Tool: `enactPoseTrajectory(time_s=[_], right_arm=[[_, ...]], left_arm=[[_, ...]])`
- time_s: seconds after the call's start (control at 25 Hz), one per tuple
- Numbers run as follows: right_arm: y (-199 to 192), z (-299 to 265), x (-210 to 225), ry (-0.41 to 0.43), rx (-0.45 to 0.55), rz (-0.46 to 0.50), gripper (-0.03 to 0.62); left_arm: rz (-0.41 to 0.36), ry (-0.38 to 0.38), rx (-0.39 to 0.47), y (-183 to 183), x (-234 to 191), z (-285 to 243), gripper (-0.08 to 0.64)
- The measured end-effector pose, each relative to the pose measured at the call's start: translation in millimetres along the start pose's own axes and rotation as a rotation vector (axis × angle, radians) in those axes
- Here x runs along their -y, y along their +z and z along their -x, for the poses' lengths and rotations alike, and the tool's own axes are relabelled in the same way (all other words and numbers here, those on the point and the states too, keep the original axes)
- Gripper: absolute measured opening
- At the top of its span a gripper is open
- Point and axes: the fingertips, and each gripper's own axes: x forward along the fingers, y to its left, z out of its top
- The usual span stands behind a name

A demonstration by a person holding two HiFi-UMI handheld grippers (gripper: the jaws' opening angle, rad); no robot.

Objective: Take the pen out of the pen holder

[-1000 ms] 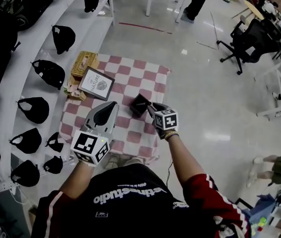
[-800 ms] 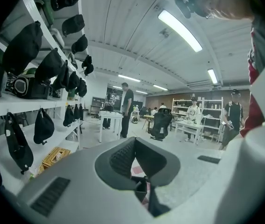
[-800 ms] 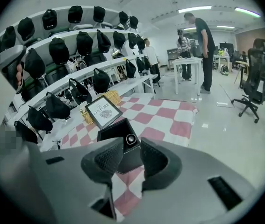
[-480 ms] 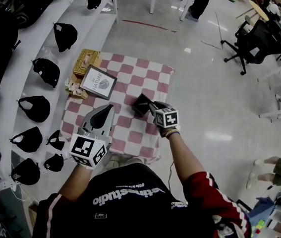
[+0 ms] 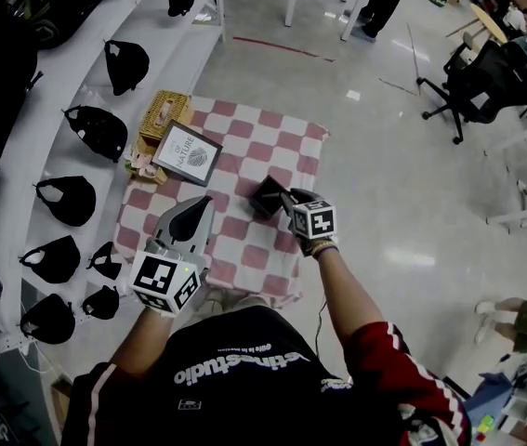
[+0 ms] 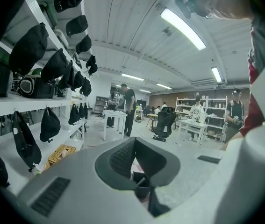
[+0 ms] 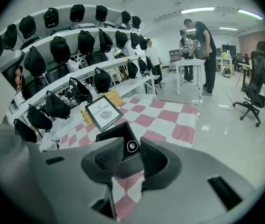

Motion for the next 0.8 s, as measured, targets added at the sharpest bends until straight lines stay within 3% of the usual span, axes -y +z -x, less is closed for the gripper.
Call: enactPoseTrajectory(time_s=[0.24, 0.32, 0.52, 0.8], right_arm=[[-1, -2, -1, -0.014, -0.005, 0.008, 0.108], [-3, -3, 0, -0.020, -0.001, 0.019, 0.077], [-1, 0, -7, -0.009, 0.007, 0.079, 0.072], [10, 15, -13, -0.022, 0.042, 0.077, 0.071]], left_arm=[[0.004, 0.011, 0.001, 0, -4, 3, 0.005], [0.005, 0.014, 0.002, 0, -4, 4, 0.005], [0.005, 0.015, 0.006, 0, -5, 7, 0.005], [0.010, 0.013, 0.023, 8, -10, 16, 0.005]])
